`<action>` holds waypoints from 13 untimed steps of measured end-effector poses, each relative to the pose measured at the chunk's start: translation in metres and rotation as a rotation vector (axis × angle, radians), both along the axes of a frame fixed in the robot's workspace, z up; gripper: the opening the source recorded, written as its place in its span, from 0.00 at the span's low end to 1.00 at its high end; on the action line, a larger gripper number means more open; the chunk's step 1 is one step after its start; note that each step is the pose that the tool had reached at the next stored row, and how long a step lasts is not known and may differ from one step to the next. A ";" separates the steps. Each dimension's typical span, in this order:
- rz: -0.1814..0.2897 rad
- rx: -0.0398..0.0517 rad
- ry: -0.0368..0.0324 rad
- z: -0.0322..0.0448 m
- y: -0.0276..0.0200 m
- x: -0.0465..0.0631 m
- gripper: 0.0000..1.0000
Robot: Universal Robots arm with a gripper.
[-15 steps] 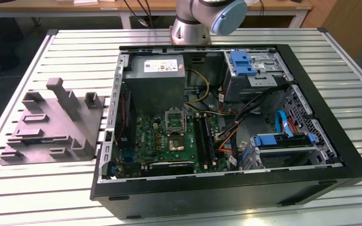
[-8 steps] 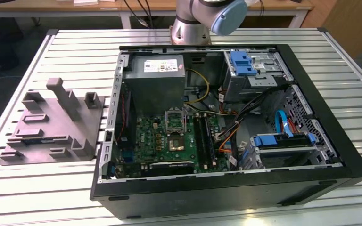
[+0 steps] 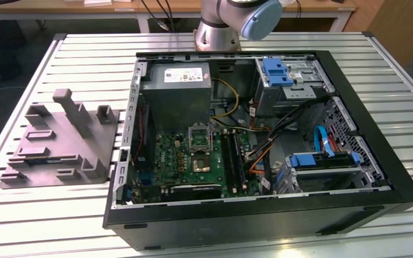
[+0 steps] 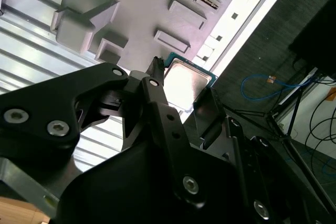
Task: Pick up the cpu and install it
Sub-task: 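Pick up the cpu and move it towards the insertion slot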
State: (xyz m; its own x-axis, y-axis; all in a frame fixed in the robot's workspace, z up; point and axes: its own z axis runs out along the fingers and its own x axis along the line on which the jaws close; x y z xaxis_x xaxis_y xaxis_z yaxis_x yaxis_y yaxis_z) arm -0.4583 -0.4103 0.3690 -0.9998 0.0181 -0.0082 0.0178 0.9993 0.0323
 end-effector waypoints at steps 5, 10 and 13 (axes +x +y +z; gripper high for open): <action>0.000 0.0001 0.0000 0.0000 -0.0002 0.002 0.47; 0.000 0.0001 -0.0002 -0.0001 -0.0001 0.004 0.47; 0.000 0.0000 0.0000 0.0000 -0.0002 0.004 0.47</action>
